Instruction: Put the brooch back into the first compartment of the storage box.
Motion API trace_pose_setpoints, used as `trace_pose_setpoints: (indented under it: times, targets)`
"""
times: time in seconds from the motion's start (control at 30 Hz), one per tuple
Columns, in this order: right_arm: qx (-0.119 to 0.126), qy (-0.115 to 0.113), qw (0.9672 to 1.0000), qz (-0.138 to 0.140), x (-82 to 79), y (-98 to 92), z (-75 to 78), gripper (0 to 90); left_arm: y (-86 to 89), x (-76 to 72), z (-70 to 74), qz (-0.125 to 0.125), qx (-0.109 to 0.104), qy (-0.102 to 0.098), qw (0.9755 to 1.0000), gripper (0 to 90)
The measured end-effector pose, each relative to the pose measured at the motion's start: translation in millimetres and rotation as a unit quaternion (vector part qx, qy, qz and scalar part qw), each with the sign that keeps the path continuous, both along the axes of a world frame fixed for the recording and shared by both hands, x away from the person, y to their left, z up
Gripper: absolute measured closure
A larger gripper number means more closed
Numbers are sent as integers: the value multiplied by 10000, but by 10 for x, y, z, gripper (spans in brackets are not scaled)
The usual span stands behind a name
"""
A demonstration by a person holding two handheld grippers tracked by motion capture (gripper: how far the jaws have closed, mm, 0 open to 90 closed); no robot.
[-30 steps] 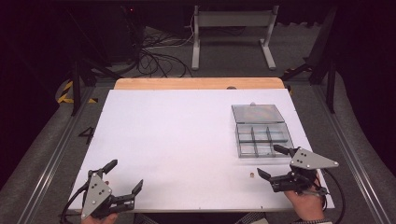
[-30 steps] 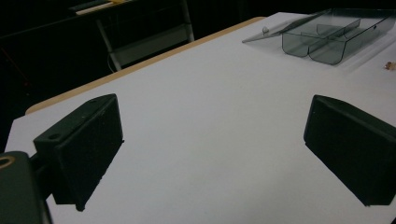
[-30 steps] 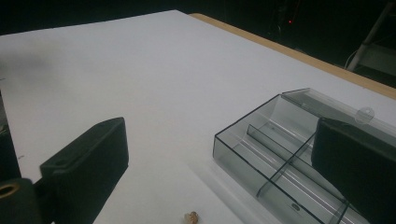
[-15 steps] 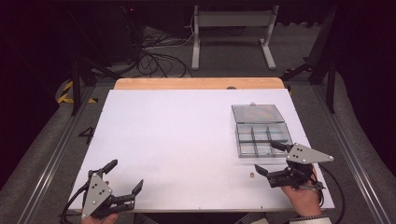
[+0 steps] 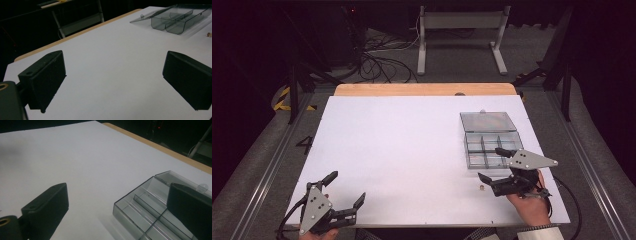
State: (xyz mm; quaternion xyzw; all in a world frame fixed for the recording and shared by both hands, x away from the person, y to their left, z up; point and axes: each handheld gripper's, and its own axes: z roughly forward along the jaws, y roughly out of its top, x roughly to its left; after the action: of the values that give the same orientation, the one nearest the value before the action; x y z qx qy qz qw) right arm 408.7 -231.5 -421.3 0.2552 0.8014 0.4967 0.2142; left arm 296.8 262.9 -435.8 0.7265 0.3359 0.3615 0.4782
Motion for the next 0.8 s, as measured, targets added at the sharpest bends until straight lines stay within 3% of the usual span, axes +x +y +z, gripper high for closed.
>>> trace_pose_setpoints:
  times: [0.23, 0.8]
  targets:
    - [29, 263, 9996, 74, 33, -5, 21, 52, -3, 0, -2, 7, -16, 14, 10000, 53]
    - [-589, 750, 9953, 159, 28, 52, 39, 223, 0, 0, -1, 20, -9, 3, 10000, 53]
